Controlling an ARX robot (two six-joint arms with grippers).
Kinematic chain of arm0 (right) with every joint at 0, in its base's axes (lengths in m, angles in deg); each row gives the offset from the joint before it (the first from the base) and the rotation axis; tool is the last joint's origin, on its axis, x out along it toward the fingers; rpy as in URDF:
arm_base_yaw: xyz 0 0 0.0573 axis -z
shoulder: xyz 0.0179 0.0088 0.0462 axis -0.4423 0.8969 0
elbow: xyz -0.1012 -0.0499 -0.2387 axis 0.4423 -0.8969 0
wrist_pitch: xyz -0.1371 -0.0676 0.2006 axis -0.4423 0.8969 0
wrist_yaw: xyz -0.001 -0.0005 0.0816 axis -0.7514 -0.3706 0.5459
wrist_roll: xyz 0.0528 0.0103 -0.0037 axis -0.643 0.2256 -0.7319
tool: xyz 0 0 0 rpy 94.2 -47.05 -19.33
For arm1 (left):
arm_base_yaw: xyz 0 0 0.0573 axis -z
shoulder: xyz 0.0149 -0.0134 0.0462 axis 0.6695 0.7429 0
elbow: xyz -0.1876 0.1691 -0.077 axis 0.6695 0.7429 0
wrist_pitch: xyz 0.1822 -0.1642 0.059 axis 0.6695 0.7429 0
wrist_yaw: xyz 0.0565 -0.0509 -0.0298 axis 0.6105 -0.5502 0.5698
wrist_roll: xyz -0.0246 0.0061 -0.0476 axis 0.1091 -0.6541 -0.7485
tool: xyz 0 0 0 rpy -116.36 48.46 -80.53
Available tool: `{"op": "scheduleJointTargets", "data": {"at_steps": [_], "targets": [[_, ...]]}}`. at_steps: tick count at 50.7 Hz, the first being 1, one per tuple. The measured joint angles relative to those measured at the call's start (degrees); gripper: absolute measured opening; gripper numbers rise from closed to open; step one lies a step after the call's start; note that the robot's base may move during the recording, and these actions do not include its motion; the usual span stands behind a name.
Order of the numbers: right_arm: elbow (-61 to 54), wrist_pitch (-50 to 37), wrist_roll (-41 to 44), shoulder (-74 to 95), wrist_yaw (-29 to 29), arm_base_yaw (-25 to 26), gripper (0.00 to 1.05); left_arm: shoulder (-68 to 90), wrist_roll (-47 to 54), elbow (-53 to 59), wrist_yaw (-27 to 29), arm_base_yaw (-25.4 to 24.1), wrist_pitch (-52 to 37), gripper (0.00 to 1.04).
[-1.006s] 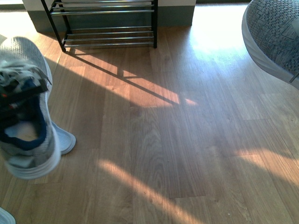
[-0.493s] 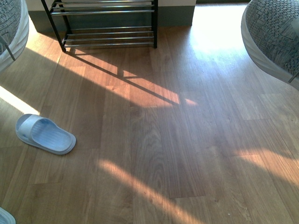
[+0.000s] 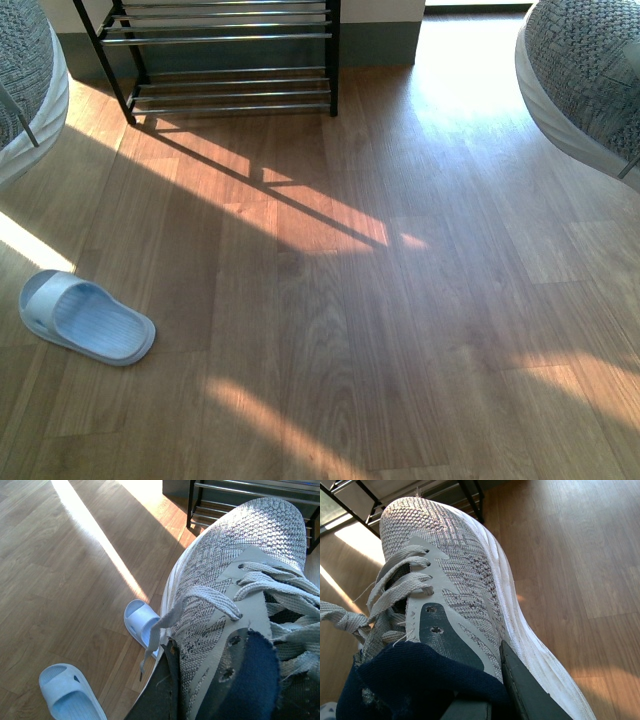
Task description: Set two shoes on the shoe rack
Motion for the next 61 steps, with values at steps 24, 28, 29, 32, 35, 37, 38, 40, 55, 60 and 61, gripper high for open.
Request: {"op": "scheduleJointTargets", "data": {"at_steps": [24, 28, 29, 32, 35, 37, 38, 40, 55, 60, 61], "targets": [[0.0, 0.0, 0.0, 0.0, 0.0, 0.0, 0.01, 0.0, 0.0, 0.0, -0.1, 0.0, 0.0, 0.02], [0.0, 0.0, 0.0, 0.0, 0.0, 0.0, 0.01, 0.0, 0.0, 0.0, -0.1, 0.0, 0.0, 0.02], [0.0, 0.0, 0.0, 0.0, 0.0, 0.0, 0.01, 0.0, 0.0, 0.0, -0.1, 0.0, 0.0, 0.02], [0.0, 0.0, 0.0, 0.0, 0.0, 0.0, 0.01, 0.0, 0.0, 0.0, 0.0, 0.0, 0.0, 0.02], [0.0, 0.0, 0.0, 0.0, 0.1, 0.0, 0.01, 0.0, 0.0, 0.0, 0.2, -0.1, 0.0, 0.02], [0.0, 0.0, 0.0, 0.0, 0.5, -0.2, 0.01, 0.0, 0.0, 0.0, 0.3, -0.1, 0.0, 0.02], [0.0, 0.0, 0.0, 0.0, 0.5, -0.2, 0.01, 0.0, 0.0, 0.0, 0.3, -0.1, 0.0, 0.02], [0.0, 0.0, 0.0, 0.0, 0.3, -0.2, 0.01, 0.0, 0.0, 0.0, 0.3, 0.0, 0.0, 0.02], [0.0, 0.0, 0.0, 0.0, -0.3, 0.0, 0.01, 0.0, 0.0, 0.0, -0.1, 0.1, 0.0, 0.02], [0.0, 0.0, 0.0, 0.0, -0.2, 0.1, 0.01, 0.0, 0.0, 0.0, -0.1, 0.1, 0.0, 0.02], [0.0, 0.0, 0.0, 0.0, -0.3, 0.1, 0.01, 0.0, 0.0, 0.0, -0.1, 0.2, 0.0, 0.02]]}}
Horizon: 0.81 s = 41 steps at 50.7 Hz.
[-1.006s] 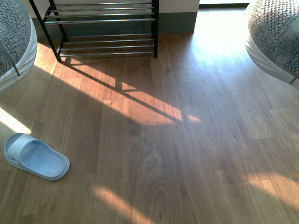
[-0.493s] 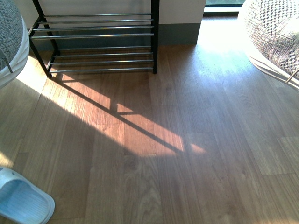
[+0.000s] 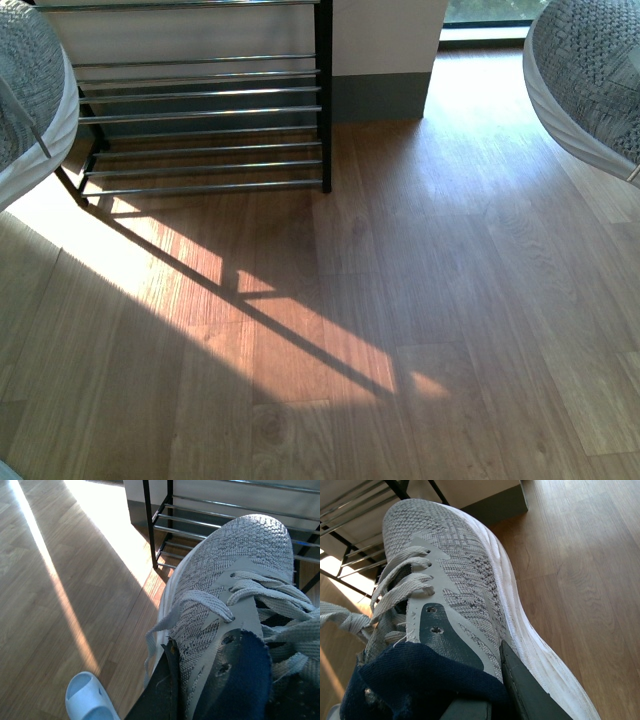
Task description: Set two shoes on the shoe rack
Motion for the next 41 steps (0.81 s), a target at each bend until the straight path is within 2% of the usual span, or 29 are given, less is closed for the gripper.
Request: {"op": "scheduleJointTargets", "data": {"at_steps": [41], "targets": [[0.0, 0.0, 0.0, 0.0, 0.2, -0.3, 0.01, 0.1, 0.0, 0.1, 0.3, -0.2, 0.0, 0.02]]}}
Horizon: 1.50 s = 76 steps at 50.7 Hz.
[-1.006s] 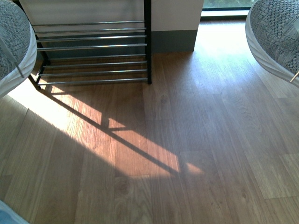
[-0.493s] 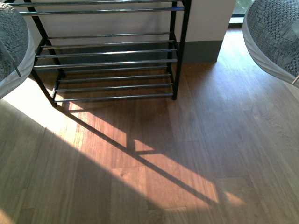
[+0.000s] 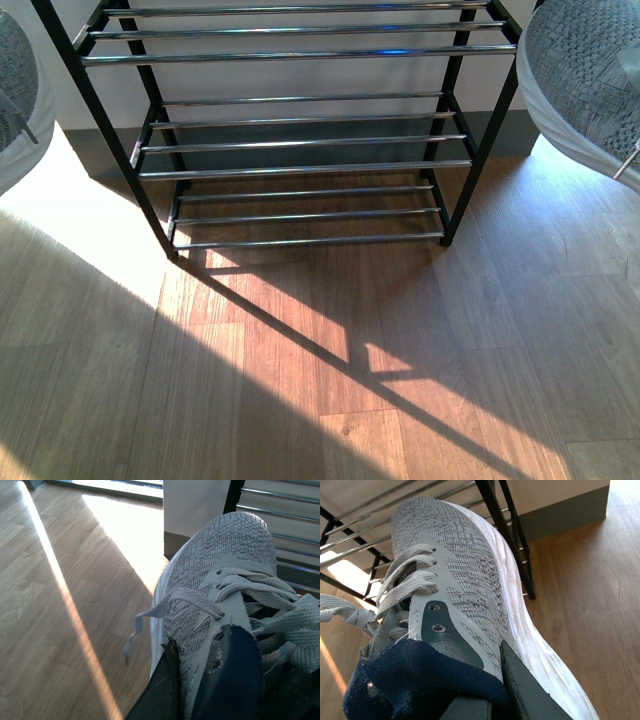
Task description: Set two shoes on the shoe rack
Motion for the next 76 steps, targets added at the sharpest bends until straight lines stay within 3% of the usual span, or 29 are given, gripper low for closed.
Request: {"op": "scheduleJointTargets", "data": {"at_steps": [76], "targets": [[0.0, 0.0, 0.2, 0.0, 0.0, 0.1, 0.01, 0.0, 0.0, 0.1, -0.3, 0.1, 0.0, 0.02]]}}
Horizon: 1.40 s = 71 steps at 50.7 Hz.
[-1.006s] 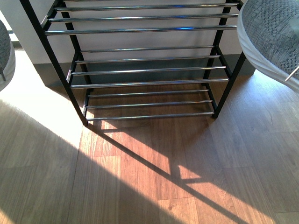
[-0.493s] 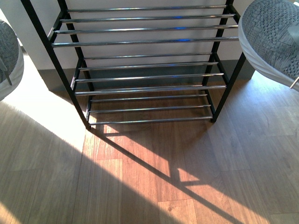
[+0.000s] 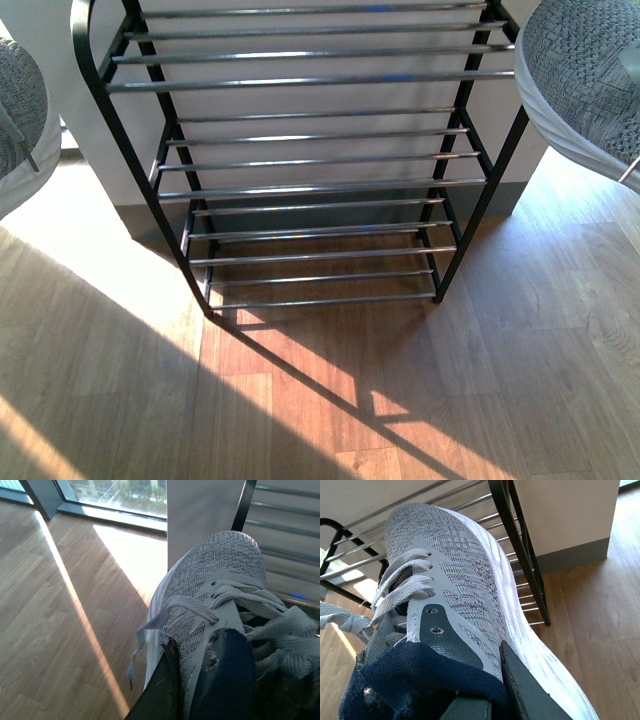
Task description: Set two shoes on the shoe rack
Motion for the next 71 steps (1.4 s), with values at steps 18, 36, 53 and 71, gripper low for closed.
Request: {"op": "scheduleJointTargets", "data": {"at_steps": [18, 36, 53, 71], "targets": [[0.0, 0.0, 0.0, 0.0, 0.1, 0.0, 0.01, 0.0, 0.0, 0.0, 0.1, 0.0, 0.0, 0.02], [7.2, -5.5, 1.6, 7.5, 1.4, -8.0, 0.01, 0.0, 0.0, 0.0, 0.1, 0.0, 0.0, 0.02], [35.0, -4.5, -7.0, 38.5, -18.1, -25.3, 0.01, 0.0, 0.0, 0.0, 0.1, 0.0, 0.0, 0.02], [54.7, 1.0, -7.7, 58.8, -27.2, -25.5, 0.01, 0.0, 0.0, 0.0, 0.1, 0.0, 0.0, 0.02]]}}
